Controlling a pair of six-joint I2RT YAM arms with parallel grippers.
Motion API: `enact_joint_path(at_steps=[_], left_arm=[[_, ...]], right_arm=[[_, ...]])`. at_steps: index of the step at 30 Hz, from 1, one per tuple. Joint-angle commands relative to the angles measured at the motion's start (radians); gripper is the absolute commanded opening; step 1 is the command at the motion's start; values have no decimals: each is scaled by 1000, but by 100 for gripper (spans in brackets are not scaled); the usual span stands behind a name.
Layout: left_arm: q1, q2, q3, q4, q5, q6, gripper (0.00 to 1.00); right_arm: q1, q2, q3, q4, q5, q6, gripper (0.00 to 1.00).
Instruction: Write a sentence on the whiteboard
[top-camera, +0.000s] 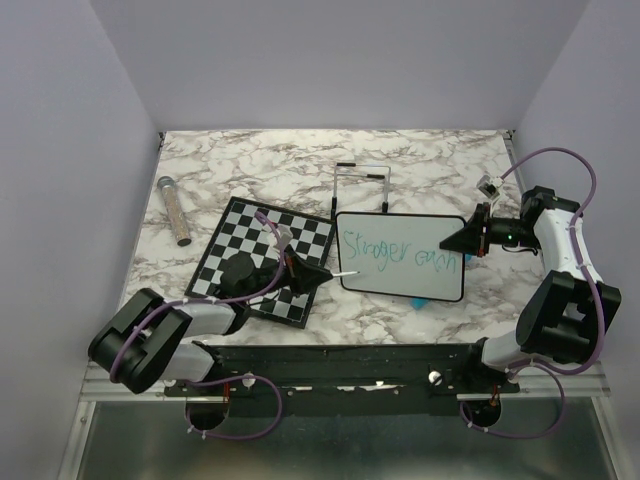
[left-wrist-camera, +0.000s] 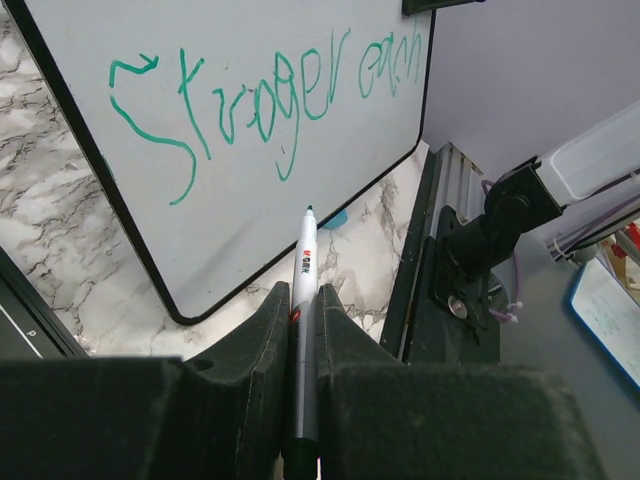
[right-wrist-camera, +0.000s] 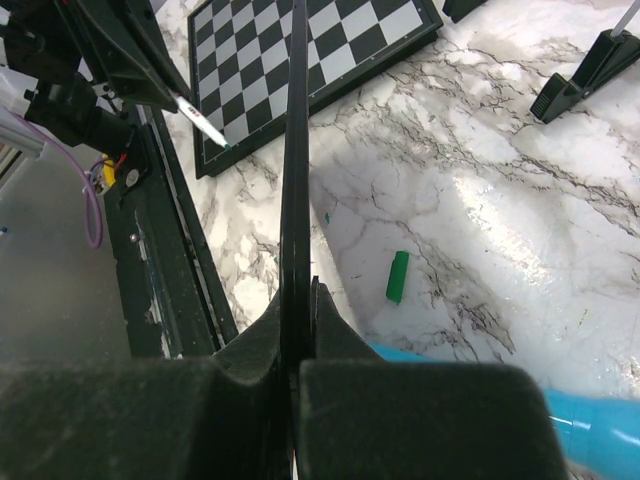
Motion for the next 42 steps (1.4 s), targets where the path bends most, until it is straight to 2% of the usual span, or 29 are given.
enact_joint_path(at_steps=[1,8,14,16,19,23,26,30,34,42], left_arm=[[9,66,-2,134,34,-29,0],[9,216,-19,382,36,-130,0],[9,318,-20,498,7,-163,0],[9,309,-19,490,-10,-160,0],[9,241,-10,392,-35,-115,0],[9,111,30,59,-101,-2,0],[11,85,64,-25,-93,38,0],[18,150,94,73,-24,-17,0],[18,215,116,131,-23,-43,0],[18,239,151,84,-24,-20,0]], right_arm=[[-2,-4,23,-12,-14,-27,0],[-2,-4,15,6,-16,-15,1],[-2,-4,12,9,-13,-13,1],[-2,-5,10,14,-13,-9,0],[-2,-1,10,15,-11,-7,1],[-2,-2,9,17,-13,-9,1],[-2,-1,9,15,-14,-7,1],[-2,-4,9,11,-17,-10,1],[-2,-7,10,9,-17,-9,1],[-2,-4,9,9,-19,-10,1]])
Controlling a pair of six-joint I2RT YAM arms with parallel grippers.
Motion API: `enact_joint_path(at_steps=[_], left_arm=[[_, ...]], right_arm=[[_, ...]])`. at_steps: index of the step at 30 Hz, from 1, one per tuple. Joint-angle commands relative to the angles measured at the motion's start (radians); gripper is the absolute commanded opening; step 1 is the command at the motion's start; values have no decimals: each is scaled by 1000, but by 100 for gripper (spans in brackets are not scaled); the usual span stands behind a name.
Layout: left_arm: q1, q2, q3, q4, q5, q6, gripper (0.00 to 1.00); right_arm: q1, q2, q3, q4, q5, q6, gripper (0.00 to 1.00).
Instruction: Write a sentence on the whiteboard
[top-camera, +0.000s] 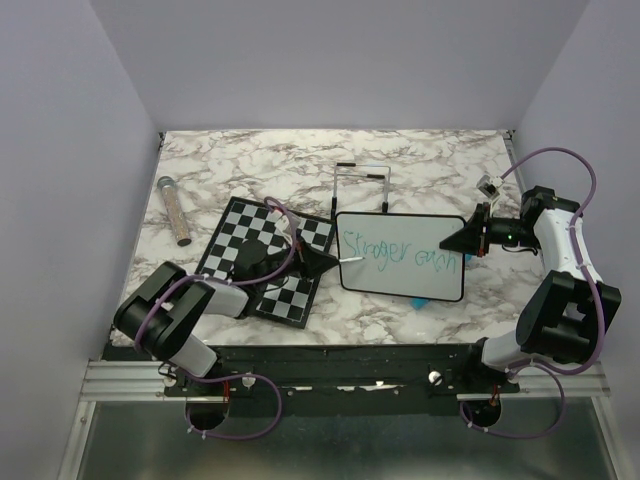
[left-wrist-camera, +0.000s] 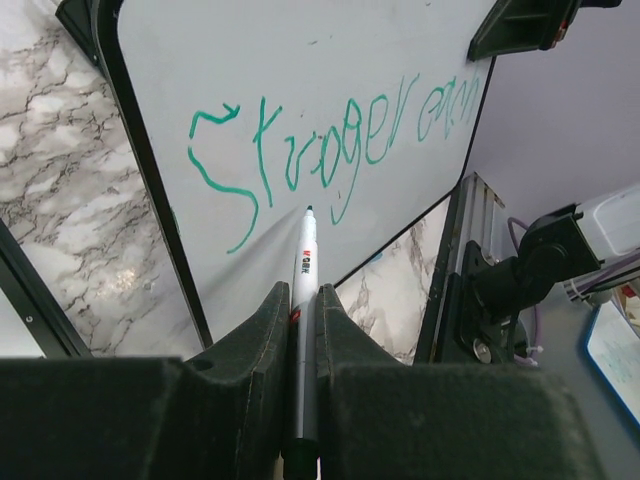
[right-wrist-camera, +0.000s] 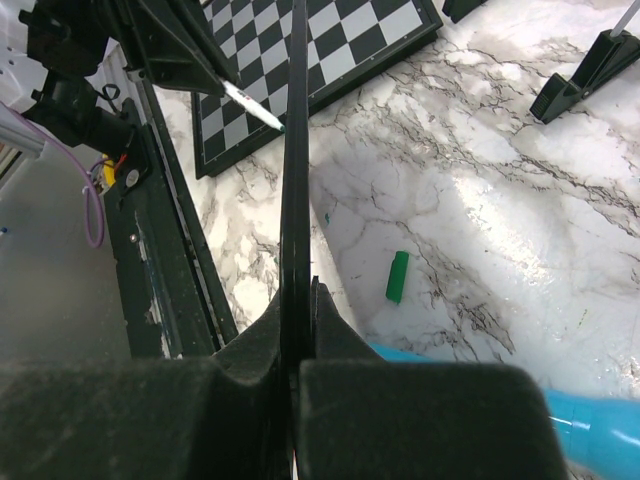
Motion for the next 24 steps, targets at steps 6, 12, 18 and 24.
enact_joint_path(at_steps=[6,12,18,24], left_arm=[[6,67,36,38,28,16,0],[6,86,30,27,31,18,0],[4,87,4,16,34,19,0],[-4,96,-16,-3,51,18,0]], right_arm=[[-2,-2,9,8,-19,-14,1],[-2,-1,10,6,-19,-14,0],[-2,1,10,6,-20,-16,0],[-2,-1,12,2,-22,-19,0]])
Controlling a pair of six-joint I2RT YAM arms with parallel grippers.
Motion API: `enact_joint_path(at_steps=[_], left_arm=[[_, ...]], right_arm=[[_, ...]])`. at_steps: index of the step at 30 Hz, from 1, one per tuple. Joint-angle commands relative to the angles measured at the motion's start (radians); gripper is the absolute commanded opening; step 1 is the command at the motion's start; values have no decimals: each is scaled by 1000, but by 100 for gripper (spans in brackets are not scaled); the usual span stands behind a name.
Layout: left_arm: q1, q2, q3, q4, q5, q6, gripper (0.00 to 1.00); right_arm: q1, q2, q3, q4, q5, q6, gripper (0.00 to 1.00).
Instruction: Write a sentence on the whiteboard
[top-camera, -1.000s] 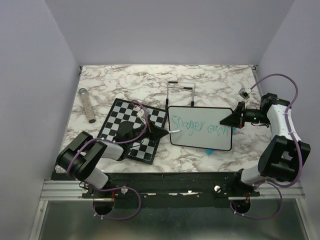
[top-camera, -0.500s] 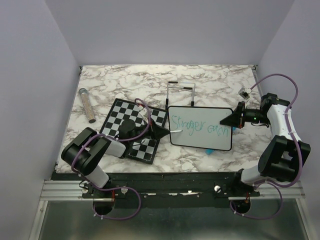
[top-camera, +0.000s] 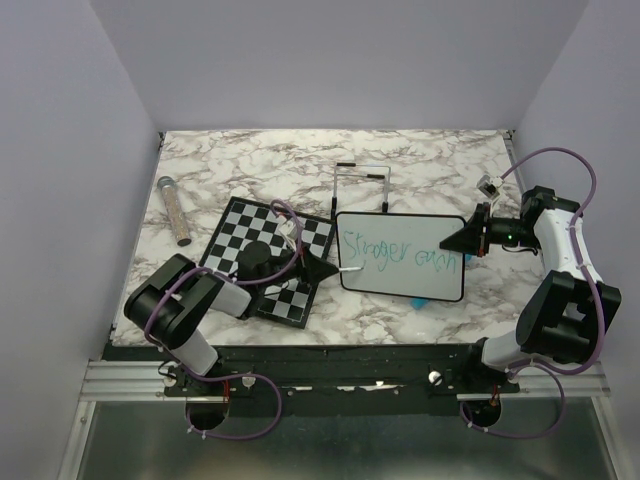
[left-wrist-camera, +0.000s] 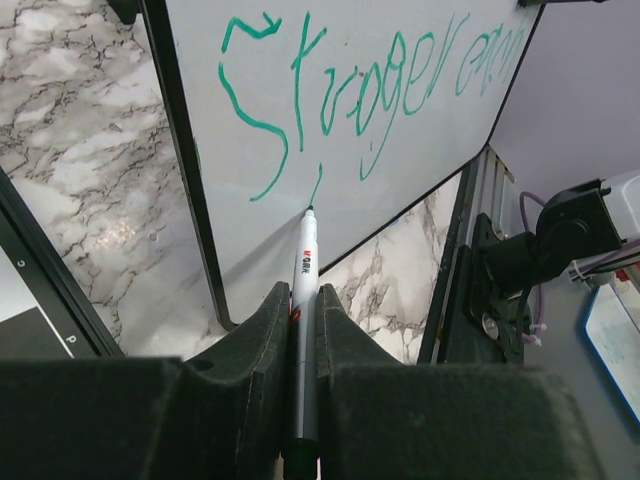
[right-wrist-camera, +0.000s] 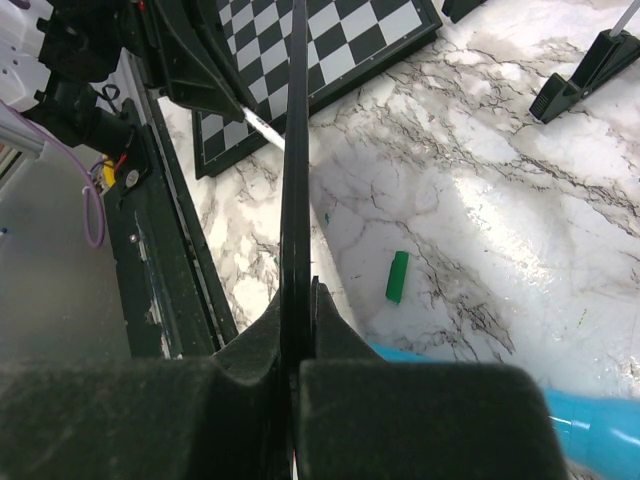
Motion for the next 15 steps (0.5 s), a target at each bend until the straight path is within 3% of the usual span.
enact_joint_path(at_steps=[1,15], left_arm=[[-7,24,-22,-4,31,21,0],[-39,35,-31,-27,37,23,0]], right_arm=[[-2,-1,12,2,-23,-19,0],[-2,-4,13,-5,-28,-22,0]])
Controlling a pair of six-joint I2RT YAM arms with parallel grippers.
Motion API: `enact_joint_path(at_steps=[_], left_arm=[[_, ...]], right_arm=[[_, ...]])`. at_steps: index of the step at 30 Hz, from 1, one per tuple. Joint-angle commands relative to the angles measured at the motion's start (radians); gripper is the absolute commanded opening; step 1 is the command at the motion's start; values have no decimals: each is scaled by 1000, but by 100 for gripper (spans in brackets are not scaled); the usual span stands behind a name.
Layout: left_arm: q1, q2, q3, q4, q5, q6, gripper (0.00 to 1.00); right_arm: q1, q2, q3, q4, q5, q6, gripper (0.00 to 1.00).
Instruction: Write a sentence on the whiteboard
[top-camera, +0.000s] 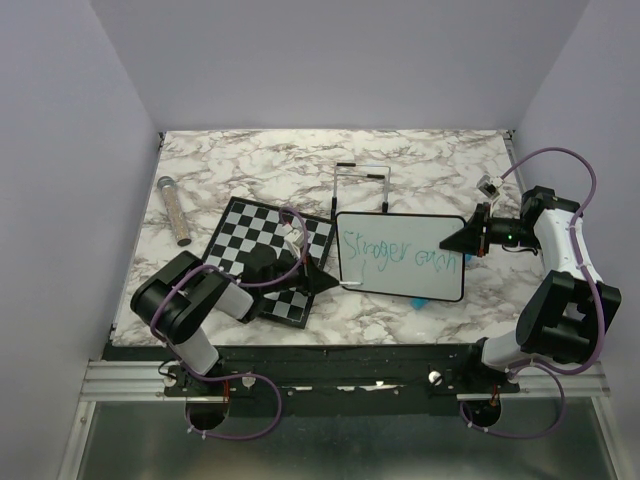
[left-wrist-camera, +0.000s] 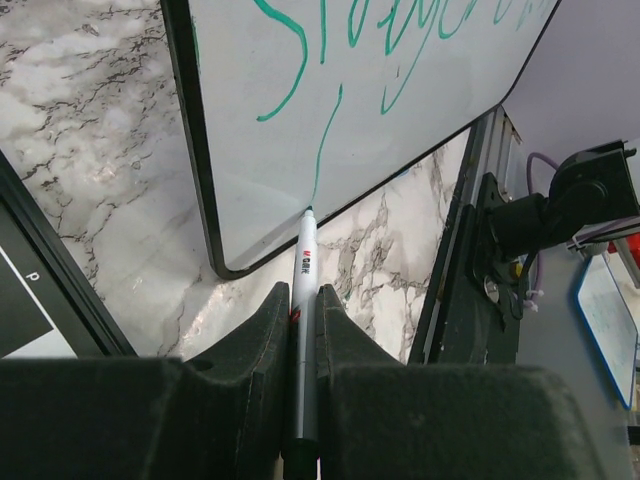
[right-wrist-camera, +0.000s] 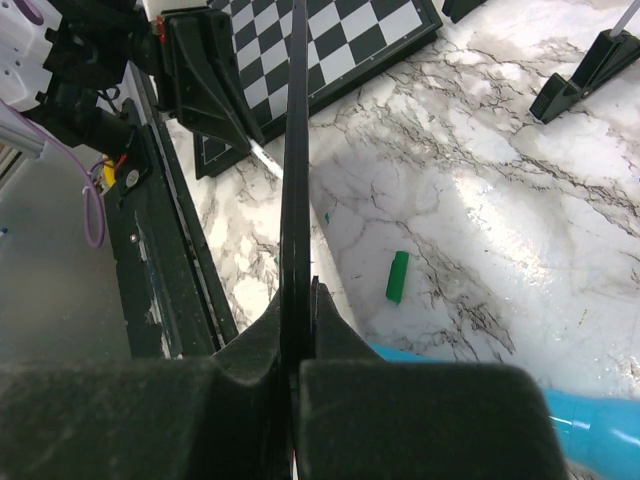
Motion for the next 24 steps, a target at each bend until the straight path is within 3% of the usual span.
enact_joint_path(at_steps=[1,15,24], left_arm=[[-5,-27,-11,20,10,20,0],[18,-85,76,-92,-33,52,0],[30,-84,55,-90,-36,56,0]], right_arm=[[-2,-5,13,-4,-28,-22,1],[-2,-7,15,-10,-29,-26,1],[-2,-4,16,-12,-29,-29,1]])
